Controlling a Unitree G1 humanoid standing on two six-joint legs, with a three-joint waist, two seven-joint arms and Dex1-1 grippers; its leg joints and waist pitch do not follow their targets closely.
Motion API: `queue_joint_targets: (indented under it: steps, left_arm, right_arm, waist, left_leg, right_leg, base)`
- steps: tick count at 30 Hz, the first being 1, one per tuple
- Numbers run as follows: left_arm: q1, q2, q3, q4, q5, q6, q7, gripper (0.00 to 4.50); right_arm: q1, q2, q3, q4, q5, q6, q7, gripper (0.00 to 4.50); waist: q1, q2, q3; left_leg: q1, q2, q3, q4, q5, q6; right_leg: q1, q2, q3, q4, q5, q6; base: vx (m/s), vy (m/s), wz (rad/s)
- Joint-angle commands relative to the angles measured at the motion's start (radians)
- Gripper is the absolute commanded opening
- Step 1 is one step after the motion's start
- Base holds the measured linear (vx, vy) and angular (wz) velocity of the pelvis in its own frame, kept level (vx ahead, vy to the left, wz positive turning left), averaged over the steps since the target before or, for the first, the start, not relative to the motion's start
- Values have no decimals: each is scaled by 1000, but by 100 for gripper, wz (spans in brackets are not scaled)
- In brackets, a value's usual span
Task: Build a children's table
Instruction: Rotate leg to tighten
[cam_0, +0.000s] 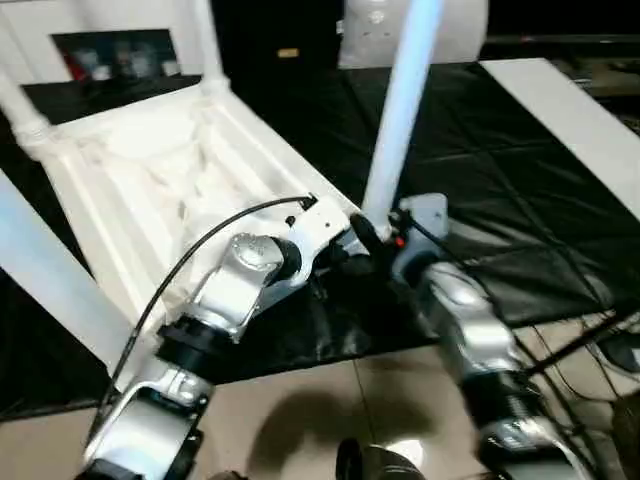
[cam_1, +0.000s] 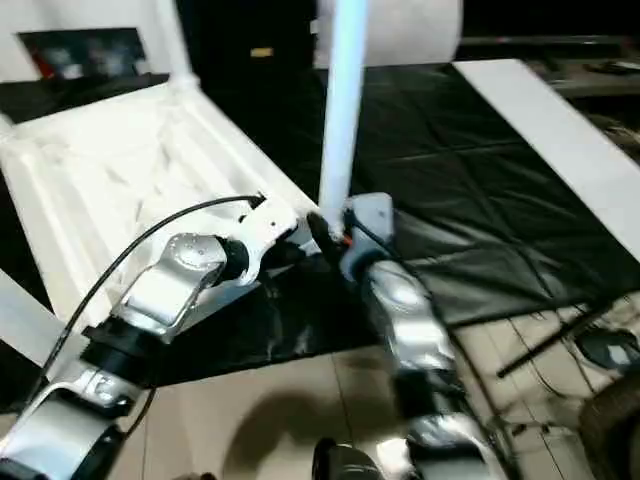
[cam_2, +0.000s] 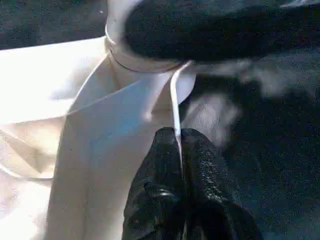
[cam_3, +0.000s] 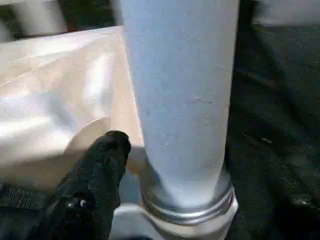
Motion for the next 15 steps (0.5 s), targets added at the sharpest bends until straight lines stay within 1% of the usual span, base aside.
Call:
queue_joint_targets:
  steps: [1, 2, 3, 4, 5, 6, 7, 8, 9, 10, 11, 12, 13, 14, 15]
  left_arm:
    - [21, 30, -44, 12, 8, -61, -83, 0]
    - [22, 37, -48, 17, 8, -74, -94, 0]
    - [27, 66, -65, 34, -1, -122, -159, 0]
    - [28, 80, -73, 40, -5, -152, -190, 0]
    - [29, 88, -77, 44, -8, -170, -209, 0]
    - [29, 97, -82, 46, -14, -191, -235, 0]
    - [29, 106, -88, 50, -17, -200, -261, 0]
    - [26, 120, -100, 58, -17, -226, -292, 0]
    - [19, 148, -120, 74, -21, -276, -357, 0]
    - [15, 162, -127, 83, -26, -298, -394, 0]
    - [11, 173, -133, 91, -30, -320, -424, 0]
    - [6, 182, -137, 98, -31, -336, -450, 0]
    - [1, 191, -141, 106, -33, -354, -479, 0]
    - [0, 193, -143, 108, -33, -359, -485, 0]
    - [-3, 198, -146, 115, -36, -378, -507, 0]
  right_arm:
    - [24, -42, 29, -71, 30, -8, 127, 355]
    - [30, -55, 34, -82, 34, -9, 151, 360]
    - [55, -121, 46, -126, 61, 10, 256, 364]
    - [60, -151, 48, -136, 71, 13, 296, 375]
    - [63, -169, 50, -140, 77, 14, 320, 386]
    - [62, -186, 49, -139, 80, 13, 339, 396]
    - [60, -205, 48, -139, 85, 16, 363, 402]
    - [58, -225, 50, -141, 92, 19, 397, 402]
    - [54, -267, 58, -149, 111, 27, 475, 409]
    - [51, -291, 65, -156, 127, 38, 530, 409]
    - [47, -310, 74, -158, 137, 41, 574, 409]
    - [41, -328, 86, -154, 140, 41, 616, 409]
    - [35, -347, 99, -149, 144, 42, 661, 409]
    - [34, -351, 102, -148, 144, 41, 672, 409]
    - [30, -363, 112, -143, 143, 35, 695, 409]
  waist:
    - [15, 5, -80]
    - [21, 4, -78]
    - [27, 8, -76]
    - [29, 7, -75]
    - [35, 8, -75]
    - [41, 10, -73]
    - [43, 8, -72]
    - [47, 8, -72]
    - [52, 7, -72]
    - [54, 7, -72]
    - [59, 8, -73]
    - [64, 8, -73]
    - [66, 9, -74]
    - [68, 8, -75]
    - [69, 5, -76]
  left_leg:
    - [-10, 29, -3, -51, -58, 199]
    - [-9, 30, -3, -51, -61, 203]
    - [-4, 31, -3, -53, -78, 201]
    - [-4, 35, -5, -54, -85, 194]
    - [0, 38, -5, -56, -96, 185]
    - [4, 41, -4, -58, -114, 167]
    - [4, 41, -4, -59, -120, 157]
    - [10, 40, -1, -60, -137, 142]
    - [13, 39, -2, -61, -153, 138]
    - [12, 40, -3, -61, -151, 136]
    - [10, 39, -2, -60, -145, 142]
    - [10, 43, -1, -62, -131, 142]
    - [11, 40, -1, -61, -132, 147]
    - [9, 43, -2, -61, -119, 146]
    - [8, 42, -1, -60, -108, 147]
  right_leg:
    - [91, -67, 71, -49, -242, -148]
    - [90, -64, 69, -51, -258, -142]
    - [87, -62, 68, -57, -288, -131]
    - [88, -64, 69, -56, -298, -129]
    - [84, -64, 70, -57, -314, -130]
    - [82, -66, 72, -59, -338, -131]
    - [81, -66, 73, -60, -343, -133]
    - [78, -66, 75, -63, -357, -136]
    - [79, -66, 75, -64, -368, -134]
    - [80, -65, 77, -61, -362, -136]
    - [81, -65, 79, -59, -344, -140]
    - [81, -67, 81, -55, -323, -146]
    - [81, -65, 79, -55, -321, -150]
    - [83, -67, 81, -49, -301, -156]
    - [83, -67, 82, -47, -289, -161]
  base:
    - [0, 0, 0]
    - [0, 0, 0]
    - [0, 0, 0]
    - [0, 0, 0]
    - [0, 0, 0]
    - [0, 0, 0]
    - [0, 0, 0]
    - [0, 0, 0]
    - [0, 0, 0]
    - [0, 0, 0]
    - [0, 0, 0]
    - [0, 0, 0]
    - [0, 0, 0]
    - [0, 0, 0]
    - [0, 0, 0]
